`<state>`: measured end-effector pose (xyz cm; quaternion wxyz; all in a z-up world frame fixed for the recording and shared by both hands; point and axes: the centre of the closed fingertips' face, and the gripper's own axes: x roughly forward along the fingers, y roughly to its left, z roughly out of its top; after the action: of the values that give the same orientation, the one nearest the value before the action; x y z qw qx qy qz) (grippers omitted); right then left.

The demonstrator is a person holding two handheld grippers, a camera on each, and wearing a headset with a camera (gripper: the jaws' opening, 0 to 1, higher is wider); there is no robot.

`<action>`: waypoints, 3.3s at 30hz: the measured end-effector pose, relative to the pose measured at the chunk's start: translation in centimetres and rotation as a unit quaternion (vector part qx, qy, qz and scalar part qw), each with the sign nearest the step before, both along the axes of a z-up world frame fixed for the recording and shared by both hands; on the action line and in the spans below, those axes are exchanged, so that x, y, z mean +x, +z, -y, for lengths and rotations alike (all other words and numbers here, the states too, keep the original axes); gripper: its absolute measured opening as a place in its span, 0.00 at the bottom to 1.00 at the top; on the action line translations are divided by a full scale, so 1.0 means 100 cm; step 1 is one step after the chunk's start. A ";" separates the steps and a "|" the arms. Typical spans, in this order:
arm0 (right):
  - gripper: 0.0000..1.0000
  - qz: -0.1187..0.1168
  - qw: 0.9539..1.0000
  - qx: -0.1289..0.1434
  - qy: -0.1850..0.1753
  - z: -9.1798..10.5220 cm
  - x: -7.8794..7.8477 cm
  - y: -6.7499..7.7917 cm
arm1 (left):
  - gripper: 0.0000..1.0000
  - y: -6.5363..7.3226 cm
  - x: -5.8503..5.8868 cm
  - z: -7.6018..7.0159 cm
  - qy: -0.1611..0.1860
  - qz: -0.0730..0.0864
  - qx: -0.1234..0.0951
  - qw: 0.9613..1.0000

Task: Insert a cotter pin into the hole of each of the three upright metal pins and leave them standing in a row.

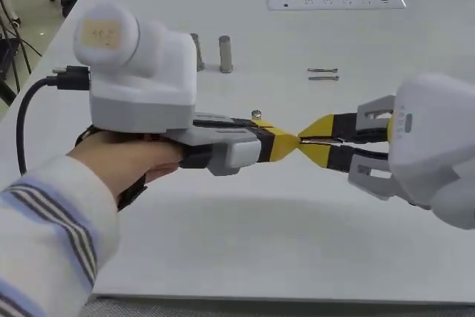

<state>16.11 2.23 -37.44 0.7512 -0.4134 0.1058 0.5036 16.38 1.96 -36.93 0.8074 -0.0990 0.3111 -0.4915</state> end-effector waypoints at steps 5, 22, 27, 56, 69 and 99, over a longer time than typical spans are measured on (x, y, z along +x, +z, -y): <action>0.00 -0.001 1.000 0.003 0.000 -0.001 0.001 -0.001 | 0.00 0.001 -0.001 0.000 0.001 0.002 -0.001 1.000; 0.09 -0.146 0.987 0.063 -0.038 0.012 -0.006 -0.011 | 0.00 0.004 -0.011 -0.003 -0.036 0.076 0.028 0.996; 0.09 -0.201 0.973 0.102 -0.041 0.011 -0.009 -0.008 | 0.00 0.007 -0.015 -0.003 -0.055 0.096 0.032 0.993; 0.00 -0.244 0.960 0.136 -0.016 0.001 -0.021 -0.001 | 0.00 0.009 -0.021 -0.002 -0.126 0.173 0.056 0.975; 0.00 -0.254 0.960 0.116 0.020 0.000 -0.033 0.001 | 0.00 0.000 -0.027 -0.006 -0.146 0.160 0.062 0.974; 0.00 -0.224 0.974 0.024 -0.012 0.025 0.020 -0.027 | 0.18 -0.016 0.032 -0.044 -0.078 0.170 0.142 0.972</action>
<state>18.07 -0.28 -40.18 0.7241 -0.2703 0.2647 0.5766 19.53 6.36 -38.49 0.8135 0.1257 0.2429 -0.5132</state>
